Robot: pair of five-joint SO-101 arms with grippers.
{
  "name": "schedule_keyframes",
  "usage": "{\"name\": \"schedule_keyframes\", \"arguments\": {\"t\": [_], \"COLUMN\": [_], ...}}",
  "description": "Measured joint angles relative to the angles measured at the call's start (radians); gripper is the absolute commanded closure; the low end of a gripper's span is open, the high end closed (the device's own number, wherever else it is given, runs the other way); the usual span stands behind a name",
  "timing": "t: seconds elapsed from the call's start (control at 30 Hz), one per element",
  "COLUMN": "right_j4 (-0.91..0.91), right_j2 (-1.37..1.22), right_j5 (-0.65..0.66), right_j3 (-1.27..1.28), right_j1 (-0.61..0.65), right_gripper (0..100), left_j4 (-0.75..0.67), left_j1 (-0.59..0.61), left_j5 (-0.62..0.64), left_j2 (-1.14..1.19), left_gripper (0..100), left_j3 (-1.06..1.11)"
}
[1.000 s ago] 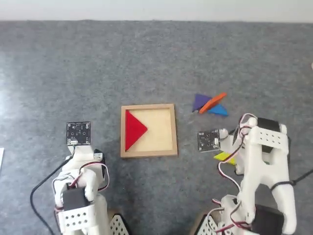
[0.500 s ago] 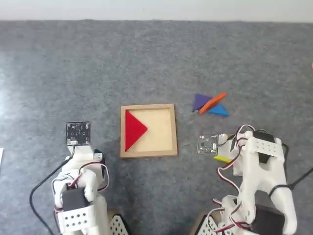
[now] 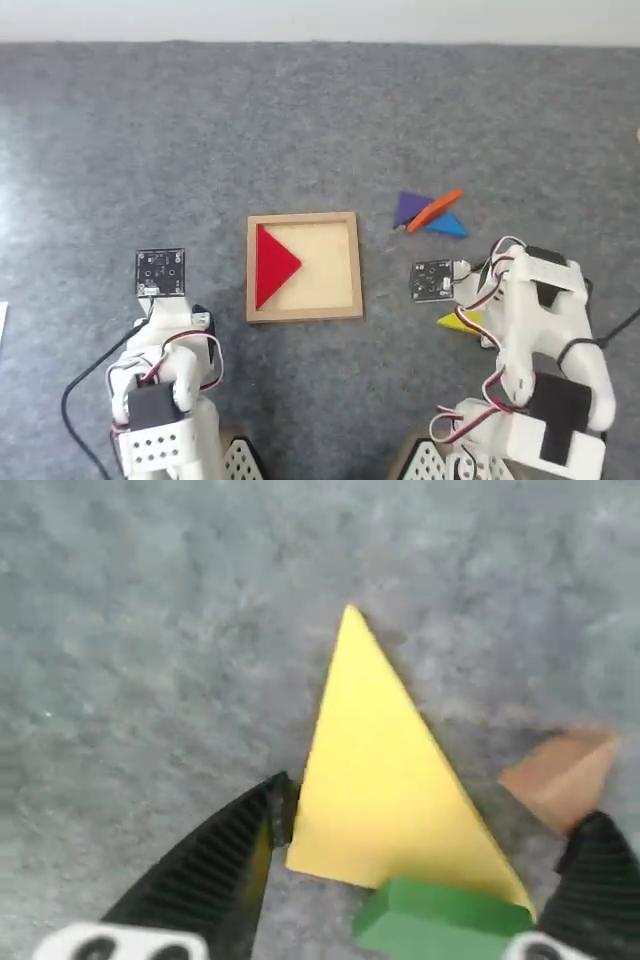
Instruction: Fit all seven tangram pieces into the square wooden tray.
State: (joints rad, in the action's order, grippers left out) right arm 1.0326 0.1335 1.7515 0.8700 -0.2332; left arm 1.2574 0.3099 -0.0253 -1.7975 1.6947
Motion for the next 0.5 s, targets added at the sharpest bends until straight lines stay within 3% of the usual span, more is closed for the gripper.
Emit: {"name": "schedule_keyframes", "arguments": {"t": [0.23,0.5], "right_j4": [-0.021,-0.057], "right_j2": [-0.005,-0.005], "right_j5": [-0.006,-0.239], "right_j3": [-0.023,-0.025], "right_j1": [-0.037,-0.014], "right_gripper": [85.7,93.8], "left_j4": [0.000,0.000], "left_j1": [0.000,0.000], "left_j5": [0.000,0.000], "left_j2": [0.000,0.000], "left_gripper": [92,92], "left_j3": [0.000,0.000]}}
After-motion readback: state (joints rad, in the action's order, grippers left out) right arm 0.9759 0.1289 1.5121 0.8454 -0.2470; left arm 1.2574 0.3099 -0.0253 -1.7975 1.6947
